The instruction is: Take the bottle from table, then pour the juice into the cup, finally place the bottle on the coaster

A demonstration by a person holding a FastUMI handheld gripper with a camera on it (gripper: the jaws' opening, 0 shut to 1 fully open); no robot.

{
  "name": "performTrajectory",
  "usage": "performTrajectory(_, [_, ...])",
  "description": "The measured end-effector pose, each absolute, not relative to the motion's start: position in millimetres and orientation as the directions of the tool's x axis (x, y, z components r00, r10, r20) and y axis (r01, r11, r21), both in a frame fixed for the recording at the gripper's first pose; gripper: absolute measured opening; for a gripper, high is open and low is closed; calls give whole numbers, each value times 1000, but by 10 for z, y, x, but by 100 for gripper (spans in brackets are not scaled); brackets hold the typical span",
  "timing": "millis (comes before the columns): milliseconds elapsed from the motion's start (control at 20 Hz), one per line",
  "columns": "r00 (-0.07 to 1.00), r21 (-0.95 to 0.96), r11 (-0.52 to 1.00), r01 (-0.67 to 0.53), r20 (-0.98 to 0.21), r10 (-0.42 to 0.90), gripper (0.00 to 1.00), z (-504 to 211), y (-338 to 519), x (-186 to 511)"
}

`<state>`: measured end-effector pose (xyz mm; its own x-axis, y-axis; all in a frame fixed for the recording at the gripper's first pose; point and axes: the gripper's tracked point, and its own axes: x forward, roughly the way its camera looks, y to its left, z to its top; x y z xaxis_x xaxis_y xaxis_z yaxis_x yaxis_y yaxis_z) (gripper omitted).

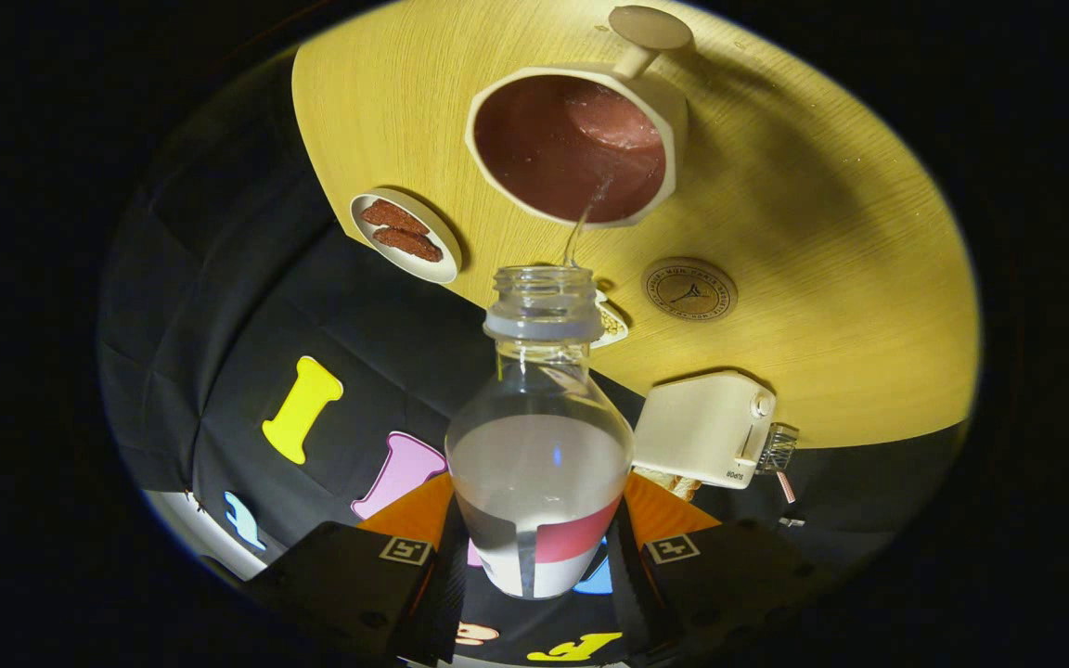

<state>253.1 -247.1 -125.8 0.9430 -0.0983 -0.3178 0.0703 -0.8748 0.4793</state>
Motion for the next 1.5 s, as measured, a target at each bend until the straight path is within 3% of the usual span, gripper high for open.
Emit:
performTrajectory(1100, [943, 491, -869, 55, -313, -117, 68, -1004, -2519, 2480])
performTrajectory(1500, [933, 609, -791, 59, -315, -174, 68, -939, -2553, 2438])
